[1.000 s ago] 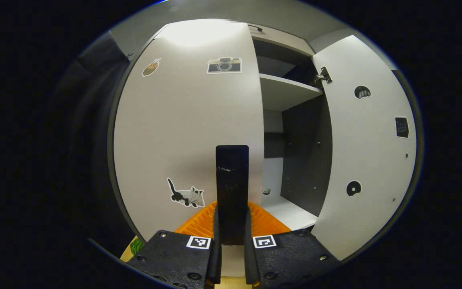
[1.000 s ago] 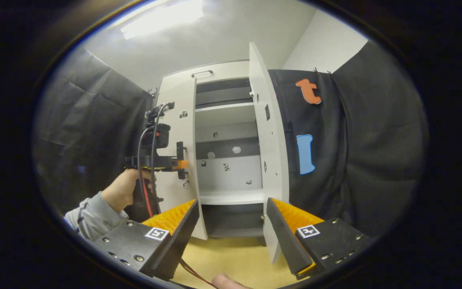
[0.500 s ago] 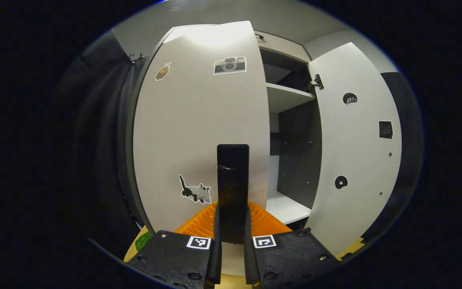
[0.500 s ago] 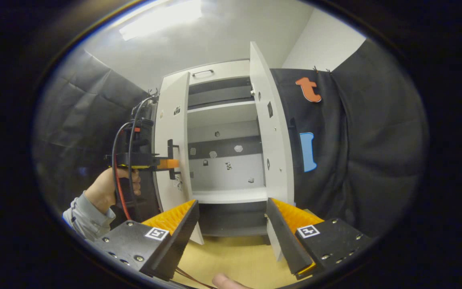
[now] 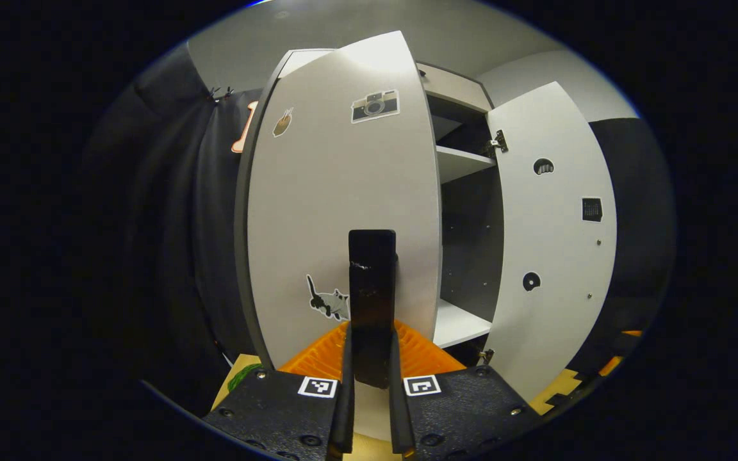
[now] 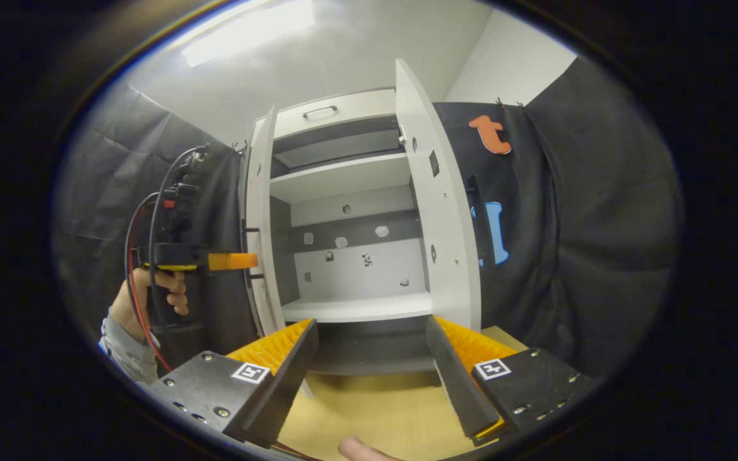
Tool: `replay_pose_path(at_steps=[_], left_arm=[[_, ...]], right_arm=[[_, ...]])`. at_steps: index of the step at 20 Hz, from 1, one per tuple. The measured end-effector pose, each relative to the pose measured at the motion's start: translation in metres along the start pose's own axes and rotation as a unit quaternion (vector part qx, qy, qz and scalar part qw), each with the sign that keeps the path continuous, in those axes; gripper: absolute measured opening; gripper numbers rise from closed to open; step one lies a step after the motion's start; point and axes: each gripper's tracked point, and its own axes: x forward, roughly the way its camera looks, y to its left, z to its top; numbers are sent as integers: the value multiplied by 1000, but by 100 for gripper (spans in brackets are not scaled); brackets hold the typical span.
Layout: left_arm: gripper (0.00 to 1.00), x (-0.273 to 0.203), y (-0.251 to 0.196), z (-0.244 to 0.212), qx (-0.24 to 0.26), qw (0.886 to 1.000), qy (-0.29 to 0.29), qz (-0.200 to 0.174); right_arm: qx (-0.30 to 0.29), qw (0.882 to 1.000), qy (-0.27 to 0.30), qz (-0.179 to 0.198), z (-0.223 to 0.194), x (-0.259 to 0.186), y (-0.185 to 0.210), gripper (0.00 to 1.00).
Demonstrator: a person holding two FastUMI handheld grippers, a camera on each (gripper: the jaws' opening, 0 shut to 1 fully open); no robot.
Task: Open the right door of the double-door shoe cabinet with the right hand, and open the left door with the left hand.
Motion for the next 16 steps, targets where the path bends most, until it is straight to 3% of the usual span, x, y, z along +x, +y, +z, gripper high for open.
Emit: replay_pose_path(at_steps=[13, 16], left_arm=[[22, -51, 57, -1, 11, 1000, -2, 25], [17, -59, 73, -1, 16, 999, -6, 39]], right_arm=[[-23, 999, 9, 34, -8, 3, 53, 97], [-29, 999, 9, 37, -10, 4, 58, 97]])
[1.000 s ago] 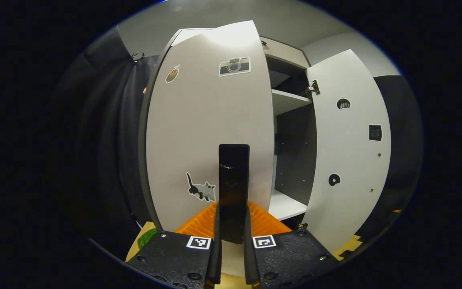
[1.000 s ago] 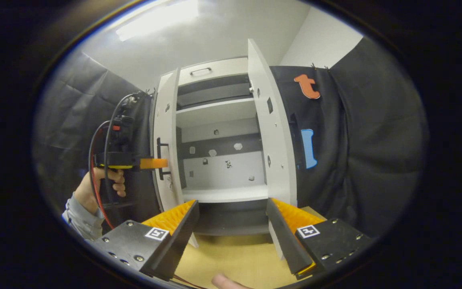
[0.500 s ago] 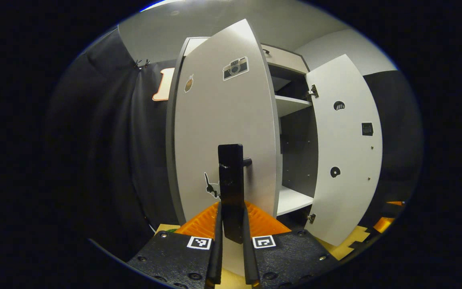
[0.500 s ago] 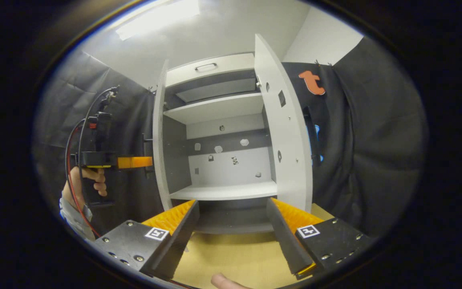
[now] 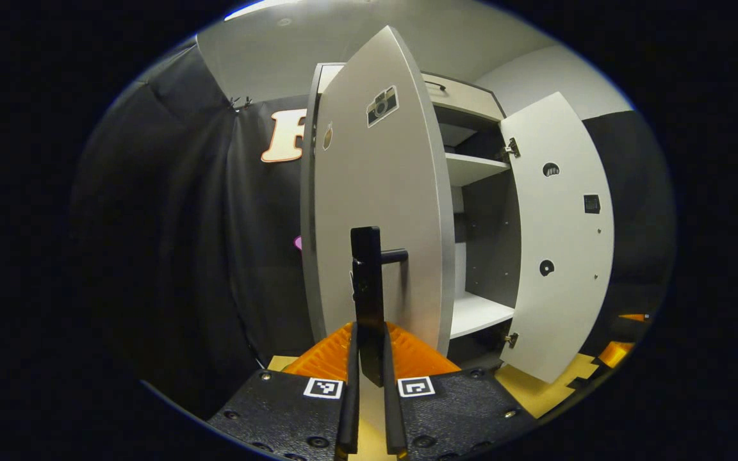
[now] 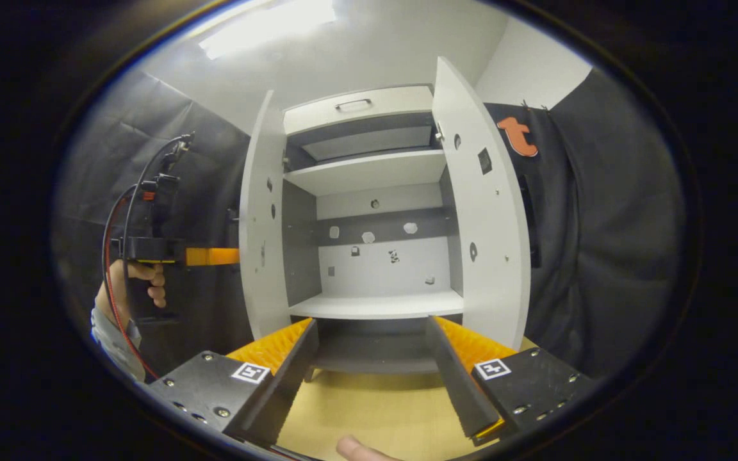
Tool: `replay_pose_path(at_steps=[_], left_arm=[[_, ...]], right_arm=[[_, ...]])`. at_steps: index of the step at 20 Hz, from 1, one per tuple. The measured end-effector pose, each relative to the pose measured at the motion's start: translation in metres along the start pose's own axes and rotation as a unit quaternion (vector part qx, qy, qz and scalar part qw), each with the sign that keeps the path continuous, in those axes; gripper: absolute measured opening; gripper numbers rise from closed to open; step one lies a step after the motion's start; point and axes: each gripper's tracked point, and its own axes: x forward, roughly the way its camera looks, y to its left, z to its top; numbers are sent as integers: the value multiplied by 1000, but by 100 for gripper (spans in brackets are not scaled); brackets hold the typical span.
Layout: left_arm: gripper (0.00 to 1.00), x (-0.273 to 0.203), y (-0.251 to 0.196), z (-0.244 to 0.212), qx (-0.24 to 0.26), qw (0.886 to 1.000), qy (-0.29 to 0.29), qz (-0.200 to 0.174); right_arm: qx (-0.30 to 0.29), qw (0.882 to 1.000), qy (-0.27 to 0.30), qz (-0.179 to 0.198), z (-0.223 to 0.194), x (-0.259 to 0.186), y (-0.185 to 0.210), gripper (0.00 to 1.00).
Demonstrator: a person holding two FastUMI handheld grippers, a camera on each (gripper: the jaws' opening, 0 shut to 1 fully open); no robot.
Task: Open the right door of the double-door shoe cabinet with the right hand, and open the left door with the left hand.
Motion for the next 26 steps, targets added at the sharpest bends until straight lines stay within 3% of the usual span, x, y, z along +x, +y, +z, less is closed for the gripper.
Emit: replay_pose_path(at_steps=[8, 11, 13, 24, 26], left_arm=[[3, -13, 73, -3, 21, 997, 1, 76], [2, -15, 71, -2, -7, 999, -3, 42], [0, -16, 76, -6, -6, 999, -2, 38], [0, -24, 73, -13, -16, 998, -6, 55], [5, -33, 70, -16, -26, 998, -3, 55]], right_arm=[[12, 1000, 5, 7, -9, 5, 7, 100], [13, 1000, 9, 8, -12, 8, 9, 100], [15, 1000, 11, 14, -14, 9, 13, 100], [21, 1000, 16, 13, -22, 7, 8, 100], [23, 1000, 18, 11, -23, 7, 6, 100]])
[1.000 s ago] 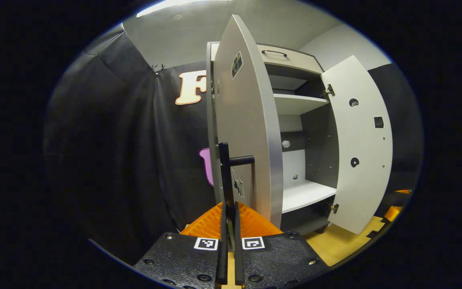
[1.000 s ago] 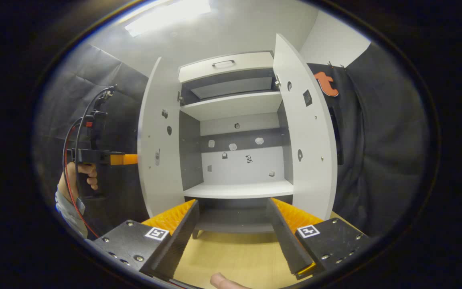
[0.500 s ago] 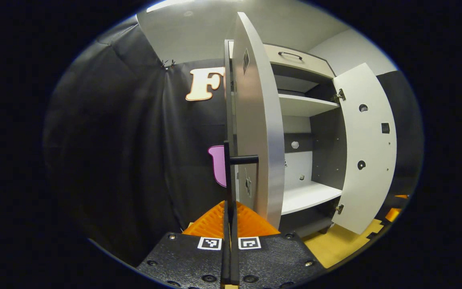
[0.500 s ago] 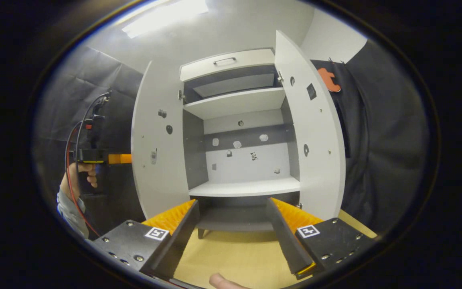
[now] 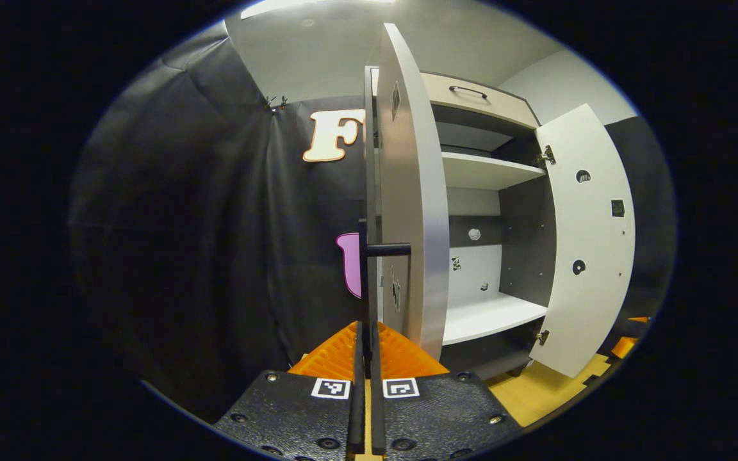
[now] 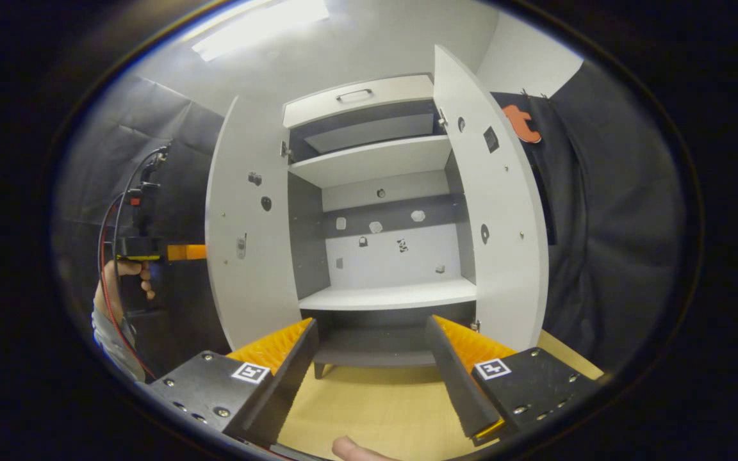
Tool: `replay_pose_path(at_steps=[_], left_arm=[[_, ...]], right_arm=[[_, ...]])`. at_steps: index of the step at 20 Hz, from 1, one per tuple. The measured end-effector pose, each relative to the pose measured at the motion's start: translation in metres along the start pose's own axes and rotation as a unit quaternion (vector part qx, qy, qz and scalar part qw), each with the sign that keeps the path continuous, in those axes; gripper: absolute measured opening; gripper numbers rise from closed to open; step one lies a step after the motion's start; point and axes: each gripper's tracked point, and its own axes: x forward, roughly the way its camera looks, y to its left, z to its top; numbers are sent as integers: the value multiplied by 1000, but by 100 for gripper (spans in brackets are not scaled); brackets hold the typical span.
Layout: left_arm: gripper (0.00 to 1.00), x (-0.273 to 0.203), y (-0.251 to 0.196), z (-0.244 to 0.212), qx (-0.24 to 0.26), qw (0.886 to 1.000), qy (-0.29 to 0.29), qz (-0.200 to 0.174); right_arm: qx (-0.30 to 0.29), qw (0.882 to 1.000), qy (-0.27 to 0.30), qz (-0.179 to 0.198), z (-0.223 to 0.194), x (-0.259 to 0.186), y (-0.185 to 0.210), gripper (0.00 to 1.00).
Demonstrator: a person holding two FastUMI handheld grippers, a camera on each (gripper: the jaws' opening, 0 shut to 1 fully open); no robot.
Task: Open the right door of the double-door shoe cabinet with the right hand, and open the left door with the left hand.
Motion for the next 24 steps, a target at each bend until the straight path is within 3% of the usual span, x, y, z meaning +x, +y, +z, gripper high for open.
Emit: replay_pose_path(at_steps=[2, 3, 6, 9, 10, 11, 12, 15, 24], left_arm=[[6, -9, -7, -3, -2, 1000, -4, -9], [15, -16, -6, -5, 3, 1000, -5, -3], [29, -33, -6, -1, 12, 999, -23, 20], [71, -58, -10, 1, 20, 998, -46, 36], [76, -66, -16, 1, 20, 998, -52, 32], [92, -71, -19, 0, 21, 998, -52, 32], [99, -78, -20, -3, 17, 998, -52, 39], [99, -94, -28, 0, 8, 997, -59, 53], [99, -104, -95, -7, 10, 998, -53, 24]], right_arm=[[2, 1000, -2, -6, 0, -1, -3, 100], [1, 1000, -2, -9, -1, -1, -5, 100], [3, 1000, 0, -12, -2, 0, -5, 100], [2, 1000, 1, -16, -3, -1, -6, 100], [-1, 1000, 2, -17, -4, -1, -7, 100], [-3, 1000, 2, -20, -4, -1, -8, 100], [-5, 1000, 3, -23, -5, -2, -10, 100], [-8, 1000, -3, -28, 0, -4, -12, 100], [-39, 997, -39, -54, 47, -23, -23, 97]])
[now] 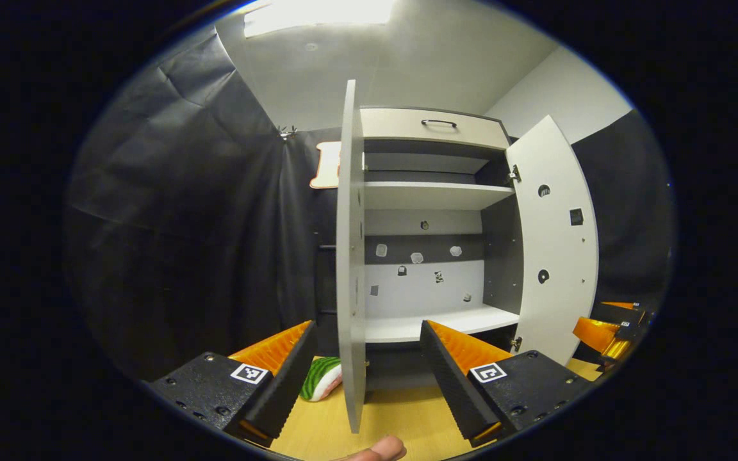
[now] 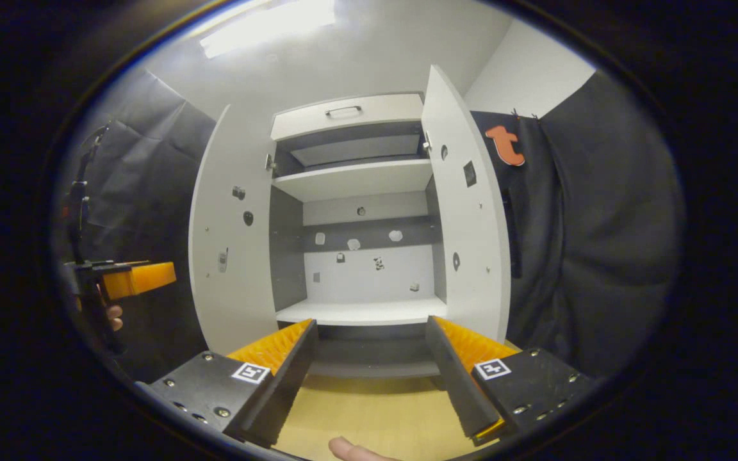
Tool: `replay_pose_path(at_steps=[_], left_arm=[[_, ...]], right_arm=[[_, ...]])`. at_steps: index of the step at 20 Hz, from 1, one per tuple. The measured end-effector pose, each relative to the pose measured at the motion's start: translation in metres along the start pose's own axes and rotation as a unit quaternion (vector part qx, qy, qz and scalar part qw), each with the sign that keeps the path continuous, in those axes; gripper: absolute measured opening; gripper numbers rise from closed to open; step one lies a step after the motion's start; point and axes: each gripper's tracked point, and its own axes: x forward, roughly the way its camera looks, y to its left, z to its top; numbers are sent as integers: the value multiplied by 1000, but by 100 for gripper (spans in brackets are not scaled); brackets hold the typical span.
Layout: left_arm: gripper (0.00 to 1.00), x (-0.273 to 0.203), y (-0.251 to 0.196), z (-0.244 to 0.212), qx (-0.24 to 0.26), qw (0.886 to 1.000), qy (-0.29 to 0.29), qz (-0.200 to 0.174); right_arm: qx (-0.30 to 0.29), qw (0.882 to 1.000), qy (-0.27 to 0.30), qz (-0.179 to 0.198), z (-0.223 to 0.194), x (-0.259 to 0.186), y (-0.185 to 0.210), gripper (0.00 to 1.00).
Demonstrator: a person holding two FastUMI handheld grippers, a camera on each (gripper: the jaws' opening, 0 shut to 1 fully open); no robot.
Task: Open the right door of the double-door shoe cabinet with the right hand, and open the left door with the left hand.
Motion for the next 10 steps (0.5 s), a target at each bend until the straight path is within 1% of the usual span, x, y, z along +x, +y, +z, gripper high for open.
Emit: replay_pose_path(at_steps=[1, 3, 5, 8, 10], left_arm=[[99, 1, -8, -5, 3, 1000, 4, -5], [99, 1, -22, -17, 5, 1000, 10, -11], [99, 2, -32, -34, 0, 1000, 21, -14], [99, 7, -49, -57, -6, 999, 43, -21], [100, 11, -52, -62, 0, 999, 49, -19]], right_arm=[[-8, 1000, -5, -7, 5, -2, -4, 100], [-25, 999, -12, -28, 10, -4, -14, 100], [-35, 999, -12, -37, 12, -3, -16, 100], [-33, 999, -14, -31, 14, -4, -12, 100], [-34, 999, -19, -29, 18, -5, -11, 100]])
